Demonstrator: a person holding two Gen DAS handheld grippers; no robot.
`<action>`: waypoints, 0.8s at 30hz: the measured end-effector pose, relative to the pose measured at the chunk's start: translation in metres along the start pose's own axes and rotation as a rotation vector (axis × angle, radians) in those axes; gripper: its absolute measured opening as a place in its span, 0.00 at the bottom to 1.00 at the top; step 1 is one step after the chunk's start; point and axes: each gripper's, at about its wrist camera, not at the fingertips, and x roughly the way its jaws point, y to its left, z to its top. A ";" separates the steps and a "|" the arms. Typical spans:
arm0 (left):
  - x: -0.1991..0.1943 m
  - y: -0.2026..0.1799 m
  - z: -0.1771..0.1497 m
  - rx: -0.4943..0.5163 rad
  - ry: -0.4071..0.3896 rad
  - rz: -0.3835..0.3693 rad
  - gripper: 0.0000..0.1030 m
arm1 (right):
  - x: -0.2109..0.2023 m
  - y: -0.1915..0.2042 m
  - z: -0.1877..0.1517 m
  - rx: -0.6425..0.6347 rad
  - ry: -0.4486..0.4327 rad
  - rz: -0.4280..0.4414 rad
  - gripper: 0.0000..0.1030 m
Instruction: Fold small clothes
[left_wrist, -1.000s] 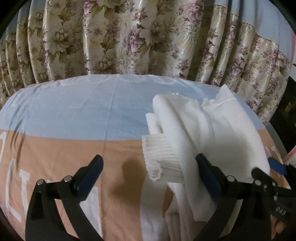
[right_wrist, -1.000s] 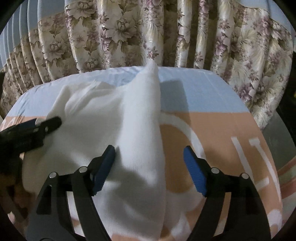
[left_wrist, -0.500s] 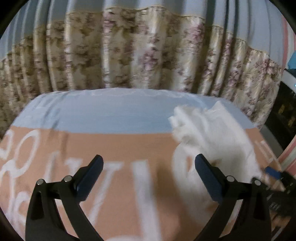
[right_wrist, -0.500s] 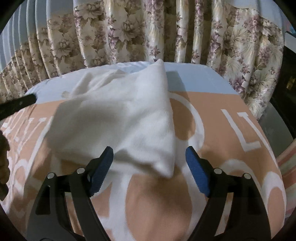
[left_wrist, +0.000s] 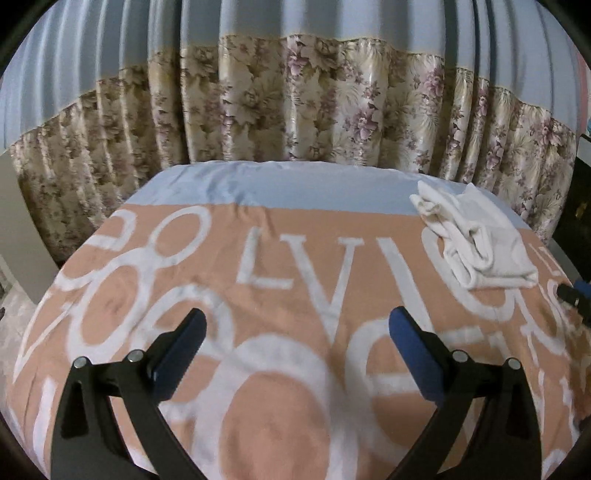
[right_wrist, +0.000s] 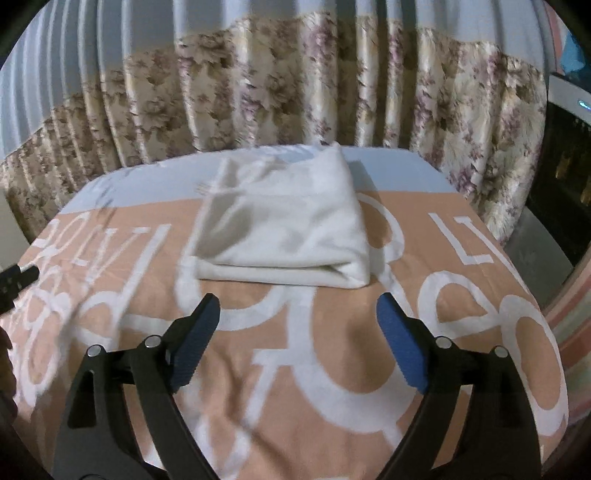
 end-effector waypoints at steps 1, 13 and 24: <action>-0.006 0.001 -0.004 -0.004 -0.004 0.006 0.97 | -0.006 0.005 0.000 -0.001 -0.013 0.003 0.88; -0.044 -0.004 -0.031 -0.045 -0.033 0.018 0.97 | -0.048 0.073 -0.028 -0.073 -0.052 0.068 0.97; -0.049 0.004 -0.031 -0.068 -0.027 0.071 0.98 | -0.059 0.077 -0.034 -0.047 -0.081 0.054 0.97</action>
